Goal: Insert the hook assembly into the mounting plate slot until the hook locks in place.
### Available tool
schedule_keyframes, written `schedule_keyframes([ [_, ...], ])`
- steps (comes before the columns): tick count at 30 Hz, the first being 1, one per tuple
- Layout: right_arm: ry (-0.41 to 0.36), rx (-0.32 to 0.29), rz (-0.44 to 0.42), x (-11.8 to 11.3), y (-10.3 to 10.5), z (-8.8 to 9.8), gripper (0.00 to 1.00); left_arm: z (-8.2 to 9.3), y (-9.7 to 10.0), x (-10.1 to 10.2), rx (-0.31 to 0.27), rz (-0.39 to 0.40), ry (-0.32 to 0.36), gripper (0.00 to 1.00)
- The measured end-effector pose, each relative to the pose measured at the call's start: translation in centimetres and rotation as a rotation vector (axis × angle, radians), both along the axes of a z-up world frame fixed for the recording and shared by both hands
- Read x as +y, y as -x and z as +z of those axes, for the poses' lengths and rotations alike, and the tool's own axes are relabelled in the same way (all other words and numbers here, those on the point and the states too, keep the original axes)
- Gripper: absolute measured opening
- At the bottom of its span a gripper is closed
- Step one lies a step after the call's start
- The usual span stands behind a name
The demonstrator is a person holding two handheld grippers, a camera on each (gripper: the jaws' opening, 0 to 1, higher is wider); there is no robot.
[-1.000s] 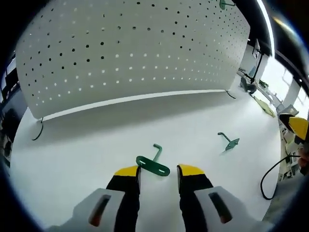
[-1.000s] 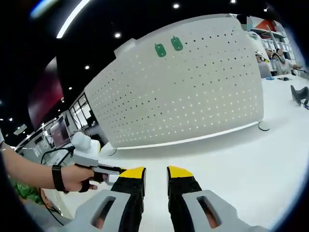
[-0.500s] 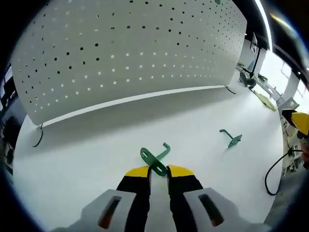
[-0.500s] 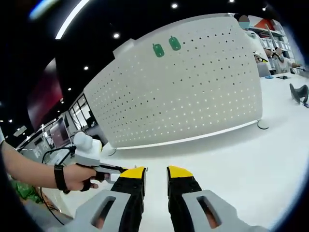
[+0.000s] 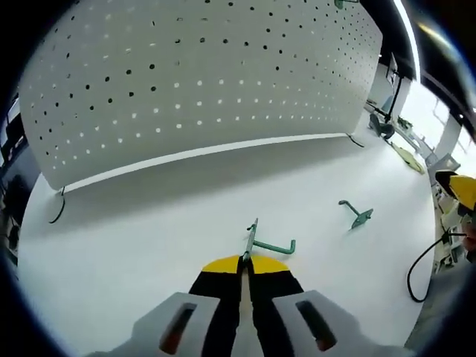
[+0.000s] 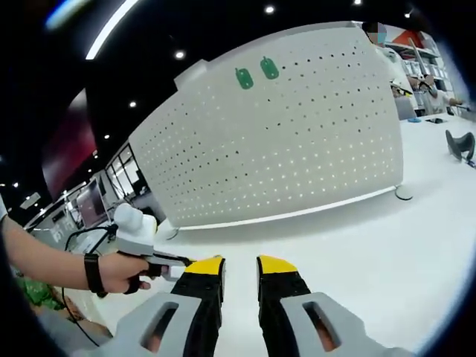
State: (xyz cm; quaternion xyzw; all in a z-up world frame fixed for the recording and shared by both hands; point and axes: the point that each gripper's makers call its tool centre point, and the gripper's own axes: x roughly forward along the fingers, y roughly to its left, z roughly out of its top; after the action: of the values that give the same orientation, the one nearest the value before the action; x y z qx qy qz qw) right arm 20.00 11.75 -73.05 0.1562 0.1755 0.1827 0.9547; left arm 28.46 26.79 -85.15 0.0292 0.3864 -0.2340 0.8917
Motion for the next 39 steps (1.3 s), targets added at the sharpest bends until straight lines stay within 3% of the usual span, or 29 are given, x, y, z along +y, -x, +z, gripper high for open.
schedule_keyframes([
  [6, 0.000, -0.005, 0.005, 0.3, 0.0, 0.2, 0.16, 0.2, 0.6, -0.5, 0.006, -0.019, 0.022, 0.03],
  [11, -0.004, -0.015, 0.019, 0.9, 0.1, 0.6, 0.16, 1.1, 1.4, -1.3, 0.010, -0.025, 0.079, 0.03],
  [22, -0.027, -0.027, 0.056, 2.2, 0.3, 1.1, 0.16, 6.4, 4.8, -5.1, -0.053, -0.080, 0.264, 0.03],
  [30, -0.061, -0.022, 0.099, 3.5, 0.8, 1.3, 0.17, 9.3, 6.6, -6.4, -0.082, -0.066, 0.399, 0.03],
  [31, -0.063, -0.019, 0.106, 3.7, 0.9, 1.4, 0.17, 10.1, 6.7, -6.6, -0.099, -0.061, 0.440, 0.03],
  [39, -0.088, -0.037, 0.153, 5.5, 1.0, 2.7, 0.17, 12.2, 8.0, -6.8, -0.143, -0.056, 0.532, 0.03],
])
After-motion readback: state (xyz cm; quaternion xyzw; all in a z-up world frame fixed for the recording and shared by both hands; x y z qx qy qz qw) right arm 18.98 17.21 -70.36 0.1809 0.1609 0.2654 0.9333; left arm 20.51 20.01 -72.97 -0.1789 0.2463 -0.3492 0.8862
